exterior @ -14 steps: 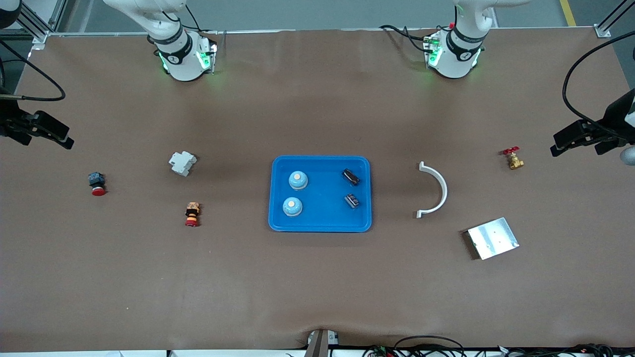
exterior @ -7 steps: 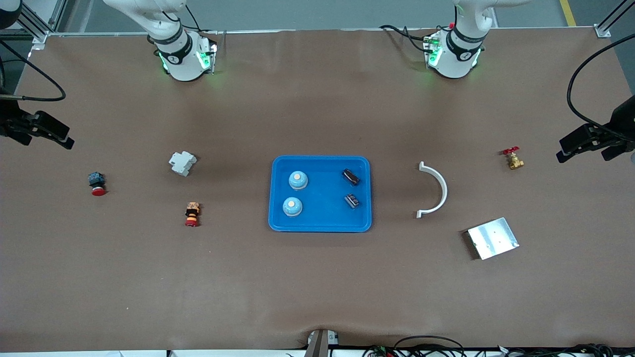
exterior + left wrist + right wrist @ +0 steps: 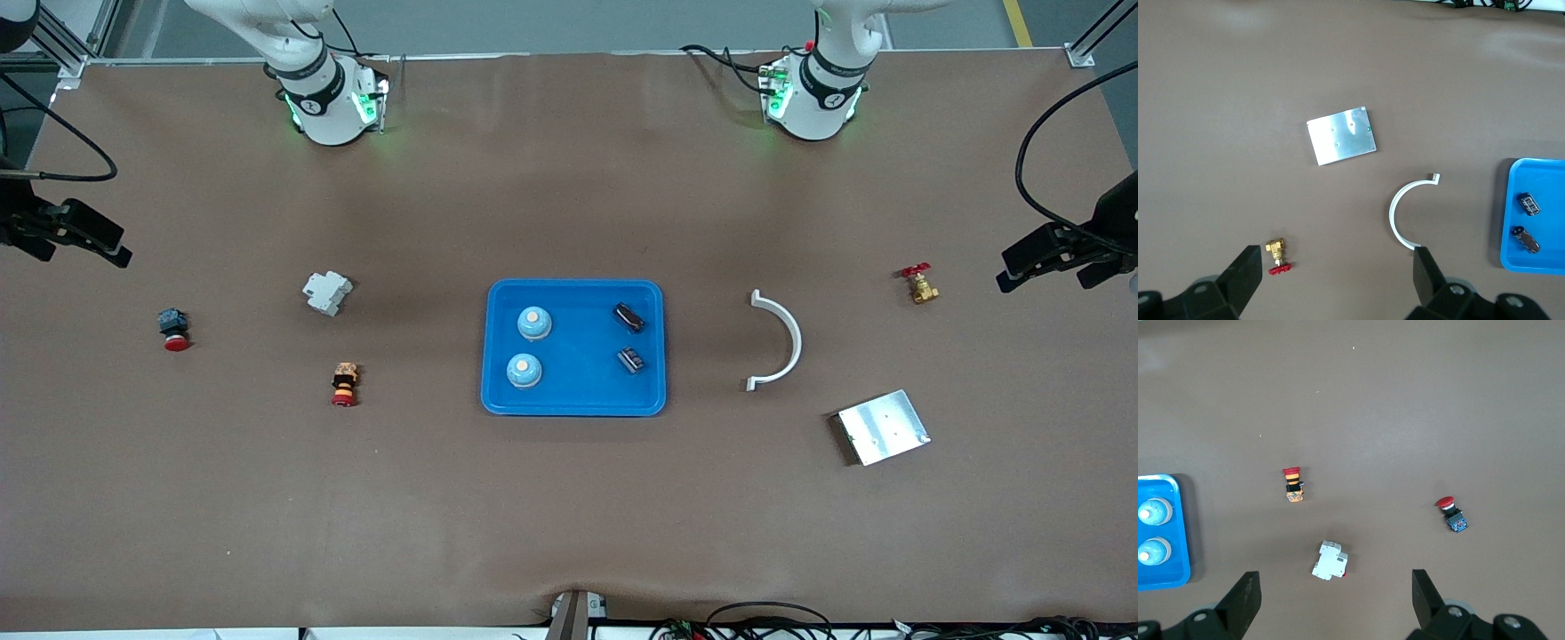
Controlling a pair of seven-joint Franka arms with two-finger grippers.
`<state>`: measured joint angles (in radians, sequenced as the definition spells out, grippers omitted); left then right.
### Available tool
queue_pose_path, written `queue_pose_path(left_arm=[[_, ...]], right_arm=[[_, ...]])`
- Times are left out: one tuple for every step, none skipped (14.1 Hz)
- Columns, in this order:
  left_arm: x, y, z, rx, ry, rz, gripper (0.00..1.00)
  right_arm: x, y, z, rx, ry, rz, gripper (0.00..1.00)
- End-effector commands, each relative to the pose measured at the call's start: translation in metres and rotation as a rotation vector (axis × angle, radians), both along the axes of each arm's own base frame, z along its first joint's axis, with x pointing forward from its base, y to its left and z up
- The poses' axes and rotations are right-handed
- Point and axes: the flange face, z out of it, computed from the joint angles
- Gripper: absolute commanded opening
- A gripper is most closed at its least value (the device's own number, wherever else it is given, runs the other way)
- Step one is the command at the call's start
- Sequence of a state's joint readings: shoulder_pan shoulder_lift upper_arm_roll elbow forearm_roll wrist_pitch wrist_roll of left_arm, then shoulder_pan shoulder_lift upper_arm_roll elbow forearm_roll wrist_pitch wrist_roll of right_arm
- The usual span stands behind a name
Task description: Place electrolytic capacitor and blue bell in tray
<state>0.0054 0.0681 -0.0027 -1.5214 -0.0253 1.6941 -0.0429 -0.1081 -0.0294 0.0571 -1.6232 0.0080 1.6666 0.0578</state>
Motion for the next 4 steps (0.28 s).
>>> queue_pose_path(left_arm=[[-0.0031,0.0010,0.0020,0.017,0.007,0.006,1.00],[-0.0031,0.0009,0.0020,0.015,0.007,0.006,1.00],[-0.0031,0.0019,0.0020,0.017,0.007,0.006,1.00],[-0.0031,0.0018,0.0020,0.015,0.007,0.006,1.00]], right_arm=[[-0.0066,-0.0031,0.0004,-0.016,-0.005,0.008,1.00],[-0.0070,-0.0031,0.0004,-0.016,-0.005,0.008,1.00],[-0.0075,-0.0026,0.0013,-0.012,-0.006,0.008,1.00],[-0.0077,-0.0021,0.0010,0.002,-0.004,0.003,1.00]])
